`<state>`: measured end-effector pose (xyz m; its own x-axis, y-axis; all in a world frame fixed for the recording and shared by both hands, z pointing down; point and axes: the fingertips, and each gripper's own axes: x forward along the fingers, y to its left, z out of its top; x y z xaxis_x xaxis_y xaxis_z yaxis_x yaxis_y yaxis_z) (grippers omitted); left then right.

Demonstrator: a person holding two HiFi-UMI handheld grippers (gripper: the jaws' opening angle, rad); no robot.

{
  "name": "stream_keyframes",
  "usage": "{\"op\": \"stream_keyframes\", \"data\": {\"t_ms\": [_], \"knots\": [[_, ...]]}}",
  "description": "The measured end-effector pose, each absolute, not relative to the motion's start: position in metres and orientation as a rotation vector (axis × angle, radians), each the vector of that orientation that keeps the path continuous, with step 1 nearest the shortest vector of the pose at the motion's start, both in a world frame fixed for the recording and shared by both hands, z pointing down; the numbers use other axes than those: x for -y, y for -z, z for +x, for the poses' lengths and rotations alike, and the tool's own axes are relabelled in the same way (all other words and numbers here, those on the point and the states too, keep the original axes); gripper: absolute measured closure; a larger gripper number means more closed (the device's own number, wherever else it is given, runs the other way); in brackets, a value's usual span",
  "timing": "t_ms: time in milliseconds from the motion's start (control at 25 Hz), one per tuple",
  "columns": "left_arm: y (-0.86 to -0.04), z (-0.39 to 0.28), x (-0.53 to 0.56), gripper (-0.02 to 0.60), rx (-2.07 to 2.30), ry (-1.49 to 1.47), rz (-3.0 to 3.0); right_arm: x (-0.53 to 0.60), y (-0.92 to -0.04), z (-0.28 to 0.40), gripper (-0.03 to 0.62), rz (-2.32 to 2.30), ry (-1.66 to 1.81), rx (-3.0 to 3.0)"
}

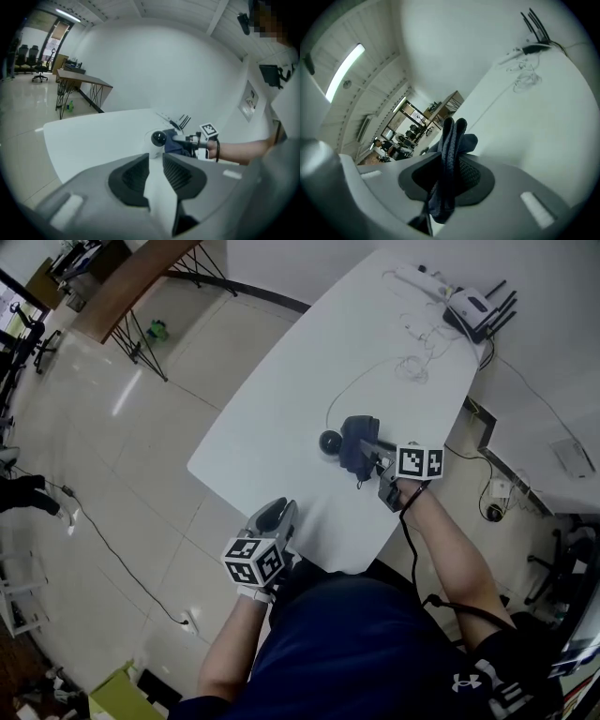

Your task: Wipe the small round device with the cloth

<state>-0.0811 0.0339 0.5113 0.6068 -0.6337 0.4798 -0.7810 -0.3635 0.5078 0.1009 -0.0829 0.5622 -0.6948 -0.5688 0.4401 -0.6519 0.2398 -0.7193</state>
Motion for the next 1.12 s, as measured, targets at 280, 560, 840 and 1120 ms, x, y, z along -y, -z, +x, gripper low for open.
{"op": "stream_keyframes", "data": {"t_ms": [280, 560, 840, 1120], "knots": [[-0.498, -0.047, 0.008, 0.489, 1.084, -0.413, 2.260, 0.066, -0.626, 0.104, 0.516, 1.199, -1.582, 2.245], [-0.510, 0.011, 0.062, 0.488, 1.000, -0.702, 2.493, 0.080, -0.548, 0.125, 0.514, 1.311, -1.060, 2.345], [-0.479, -0.018, 0.070, 0.488, 1.111, -0.525, 2.399, 0.049, -0.492, 0.022, 0.514, 0.604, -0.200, 2.370], [-0.491, -0.059, 0.041, 0.488, 1.199, -0.528, 2.294, 0.054, -0.528, 0.014, 0.516, 0.649, -0.353, 2.379]]}}
